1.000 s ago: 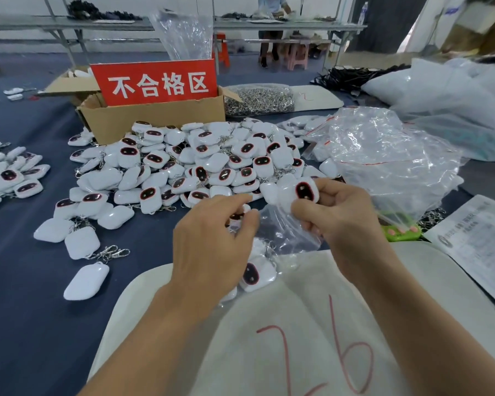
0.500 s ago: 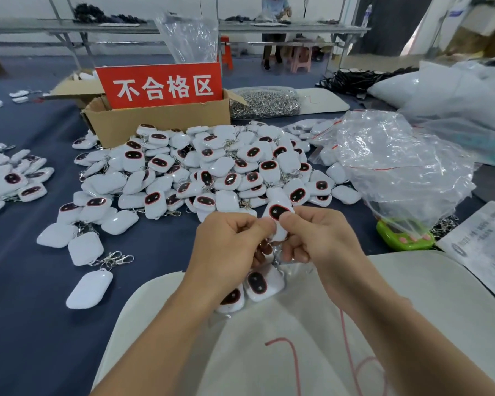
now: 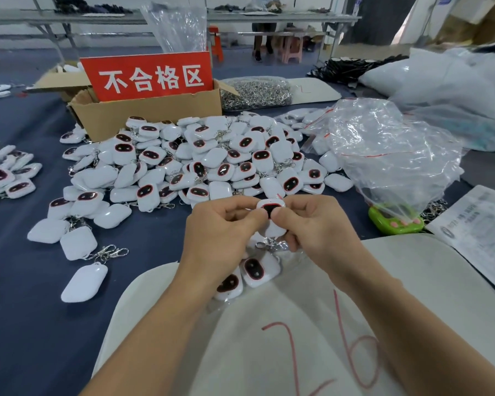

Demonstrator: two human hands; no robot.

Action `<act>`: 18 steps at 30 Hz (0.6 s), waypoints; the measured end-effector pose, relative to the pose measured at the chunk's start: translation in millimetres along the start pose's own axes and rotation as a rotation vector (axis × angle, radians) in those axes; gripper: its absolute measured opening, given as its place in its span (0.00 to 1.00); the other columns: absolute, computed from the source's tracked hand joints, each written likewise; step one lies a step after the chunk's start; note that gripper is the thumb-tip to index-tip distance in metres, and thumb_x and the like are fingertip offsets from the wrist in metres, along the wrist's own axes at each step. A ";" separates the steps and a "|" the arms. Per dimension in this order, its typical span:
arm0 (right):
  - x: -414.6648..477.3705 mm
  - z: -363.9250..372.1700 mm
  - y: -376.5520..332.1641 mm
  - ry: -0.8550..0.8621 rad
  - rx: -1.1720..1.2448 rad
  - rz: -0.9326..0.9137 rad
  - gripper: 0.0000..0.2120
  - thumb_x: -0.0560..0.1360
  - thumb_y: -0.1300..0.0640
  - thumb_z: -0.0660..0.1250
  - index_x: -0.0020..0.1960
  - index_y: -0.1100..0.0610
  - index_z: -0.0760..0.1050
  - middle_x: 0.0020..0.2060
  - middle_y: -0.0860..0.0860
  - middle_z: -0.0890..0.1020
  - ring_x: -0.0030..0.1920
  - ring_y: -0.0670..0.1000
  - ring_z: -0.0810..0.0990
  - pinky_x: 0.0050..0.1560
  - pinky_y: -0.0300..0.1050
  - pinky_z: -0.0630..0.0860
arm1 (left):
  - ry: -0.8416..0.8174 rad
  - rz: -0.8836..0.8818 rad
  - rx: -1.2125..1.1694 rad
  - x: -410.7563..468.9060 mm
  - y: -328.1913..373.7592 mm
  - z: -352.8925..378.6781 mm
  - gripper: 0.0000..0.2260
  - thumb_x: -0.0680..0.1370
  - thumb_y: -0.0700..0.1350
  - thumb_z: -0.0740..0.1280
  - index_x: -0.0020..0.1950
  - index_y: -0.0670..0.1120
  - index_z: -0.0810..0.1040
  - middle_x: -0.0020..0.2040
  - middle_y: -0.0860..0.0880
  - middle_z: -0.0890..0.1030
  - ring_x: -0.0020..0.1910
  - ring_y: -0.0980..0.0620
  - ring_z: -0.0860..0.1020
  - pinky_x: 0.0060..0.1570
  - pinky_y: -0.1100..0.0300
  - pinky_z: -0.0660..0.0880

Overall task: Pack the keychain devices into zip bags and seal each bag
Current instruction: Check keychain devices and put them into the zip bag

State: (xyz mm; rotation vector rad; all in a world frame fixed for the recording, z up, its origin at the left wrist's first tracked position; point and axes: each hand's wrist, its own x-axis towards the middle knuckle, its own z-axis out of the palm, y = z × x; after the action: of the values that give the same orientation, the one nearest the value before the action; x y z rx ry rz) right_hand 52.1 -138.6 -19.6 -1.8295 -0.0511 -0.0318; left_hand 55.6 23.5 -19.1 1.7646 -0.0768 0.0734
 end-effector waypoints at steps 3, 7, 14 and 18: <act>0.9 0.4 1.1 0.003 -0.030 -0.022 0.15 0.71 0.48 0.69 0.42 0.60 0.83 0.27 0.59 0.78 0.27 0.47 0.72 0.33 0.43 0.68 | 0.025 0.000 0.005 0.8 -1.4 -0.8 0.05 0.69 0.54 0.75 0.41 0.65 0.86 0.35 0.54 0.86 0.35 0.57 0.83 0.46 0.53 0.83; -1.4 1.6 3.8 -0.042 -0.069 -0.073 0.08 0.69 0.49 0.70 0.44 0.50 0.86 0.29 0.49 0.83 0.29 0.44 0.76 0.37 0.41 0.73 | 0.105 0.056 0.025 1.2 -2.7 -0.9 0.08 0.68 0.52 0.80 0.38 0.67 0.85 0.33 0.57 0.85 0.35 0.61 0.85 0.36 0.69 0.78; -2.7 2.9 4.8 -0.027 -0.100 -0.103 0.11 0.67 0.48 0.70 0.48 0.48 0.85 0.35 0.51 0.86 0.34 0.51 0.81 0.45 0.59 0.81 | 0.119 0.078 0.013 0.4 -2.9 0.0 0.12 0.69 0.51 0.80 0.35 0.69 0.84 0.33 0.60 0.85 0.34 0.63 0.84 0.34 0.73 0.75; 0.1 2.2 4.8 -0.016 -0.050 -0.094 0.09 0.69 0.56 0.70 0.48 0.50 0.85 0.33 0.51 0.84 0.33 0.48 0.77 0.41 0.54 0.77 | 0.104 -0.007 -0.072 4.0 -7.0 -0.1 0.06 0.67 0.51 0.78 0.42 0.61 0.88 0.37 0.57 0.87 0.37 0.59 0.85 0.44 0.60 0.81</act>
State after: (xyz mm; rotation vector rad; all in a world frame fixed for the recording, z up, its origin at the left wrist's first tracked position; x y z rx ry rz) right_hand 52.5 -137.8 -24.7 -1.8761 -0.1488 -0.0856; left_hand 60.3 24.9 -25.6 1.6865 0.0028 0.1556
